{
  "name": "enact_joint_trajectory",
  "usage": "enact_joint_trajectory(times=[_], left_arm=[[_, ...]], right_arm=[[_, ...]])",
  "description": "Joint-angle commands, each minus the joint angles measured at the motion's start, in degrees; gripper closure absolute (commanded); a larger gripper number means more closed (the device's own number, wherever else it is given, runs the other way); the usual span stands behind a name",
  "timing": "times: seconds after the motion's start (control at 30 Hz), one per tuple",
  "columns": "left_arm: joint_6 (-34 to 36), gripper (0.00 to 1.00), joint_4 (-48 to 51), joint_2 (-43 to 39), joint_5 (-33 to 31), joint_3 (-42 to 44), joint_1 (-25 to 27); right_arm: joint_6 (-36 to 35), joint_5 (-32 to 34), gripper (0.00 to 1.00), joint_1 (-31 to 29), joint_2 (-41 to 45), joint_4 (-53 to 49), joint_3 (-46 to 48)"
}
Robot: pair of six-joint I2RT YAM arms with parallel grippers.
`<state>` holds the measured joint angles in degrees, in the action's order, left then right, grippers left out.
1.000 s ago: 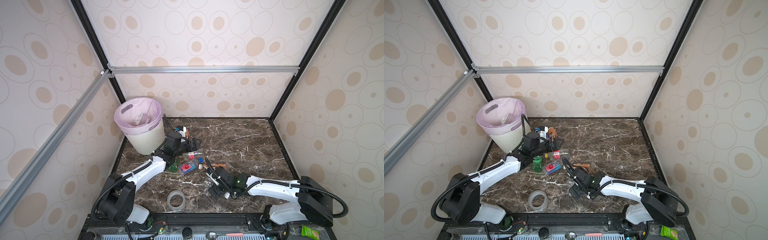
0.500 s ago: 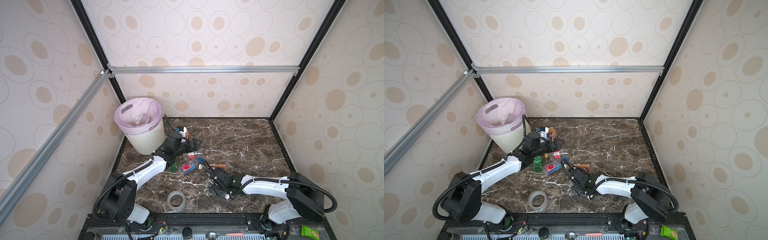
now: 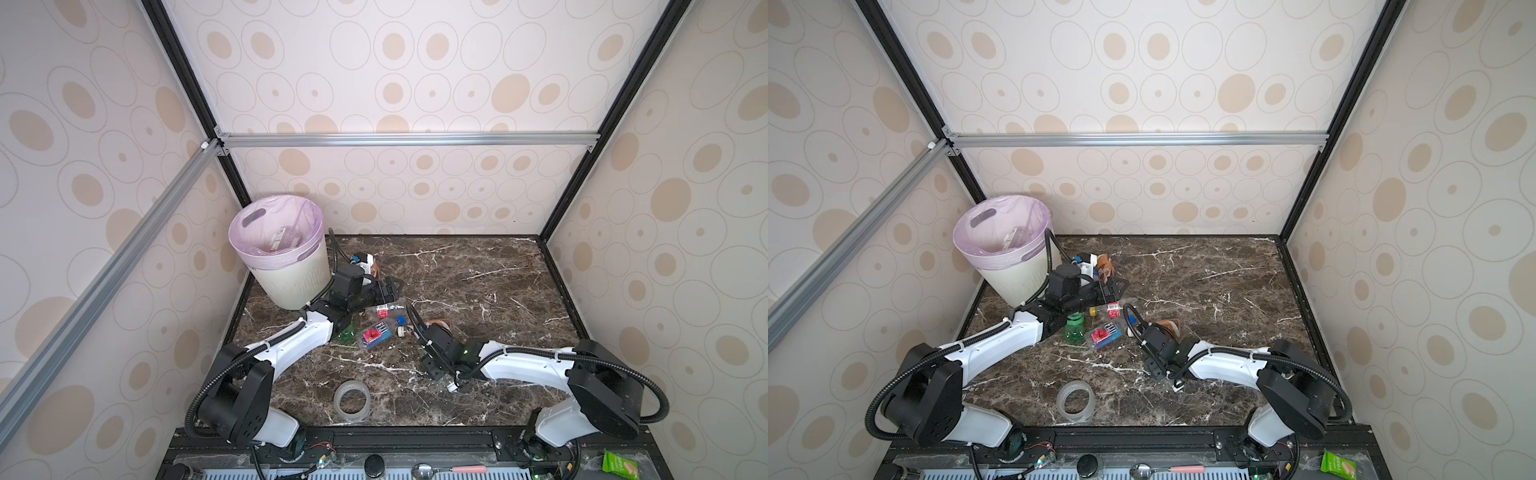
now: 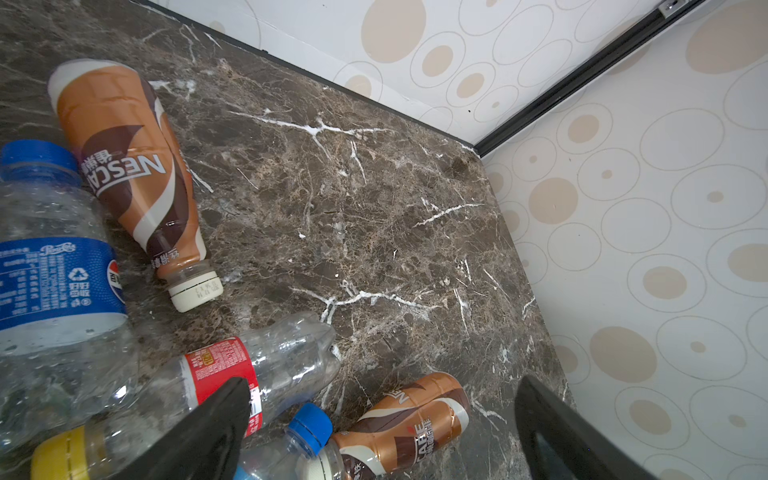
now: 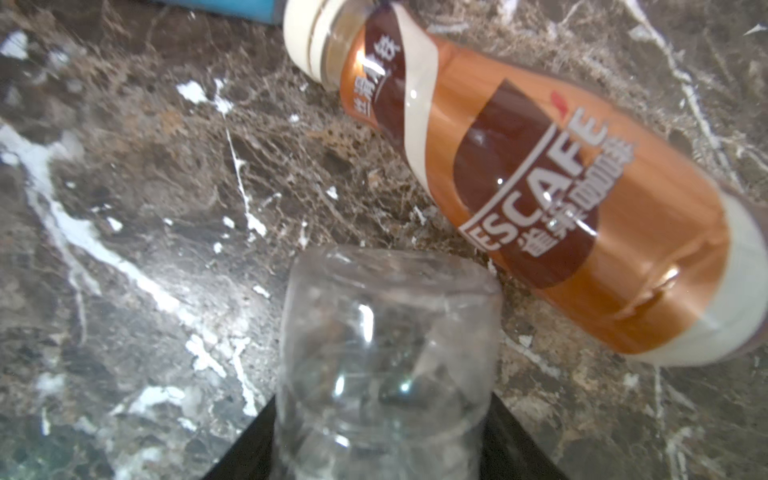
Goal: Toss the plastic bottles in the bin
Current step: 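Lift the clear bottle upright with right gripper toward the left gripper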
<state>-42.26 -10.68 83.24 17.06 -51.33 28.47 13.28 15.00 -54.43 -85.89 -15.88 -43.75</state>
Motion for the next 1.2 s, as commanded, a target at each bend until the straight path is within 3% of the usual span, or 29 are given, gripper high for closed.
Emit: enact_joint_trajectory(times=[0.0,0.47,0.77,1.17], left_arm=[[-0.4,0.01,-0.2,-0.2,0.1,-1.8,0.2],[-2.0,0.01,-1.9,-1.6,0.8,-1.7,-1.1],[-4.7,0.01,-11.3,-3.6,4.8,2.0,-1.1],[-5.2,0.01,-21.3,-2.7,12.8,2.8,0.2]], right_arm=[[0.6,-0.9,0.4,1.3,1.8,-1.6,-1.6],[2.4,-7.5,0.42,10.6,8.7,-2.5,-9.8],[7.1,-10.4,0.43,18.9,1.7,-3.4,-28.0],[14.7,-14.2,0.43,21.4,-9.1,-0.1,-43.4]])
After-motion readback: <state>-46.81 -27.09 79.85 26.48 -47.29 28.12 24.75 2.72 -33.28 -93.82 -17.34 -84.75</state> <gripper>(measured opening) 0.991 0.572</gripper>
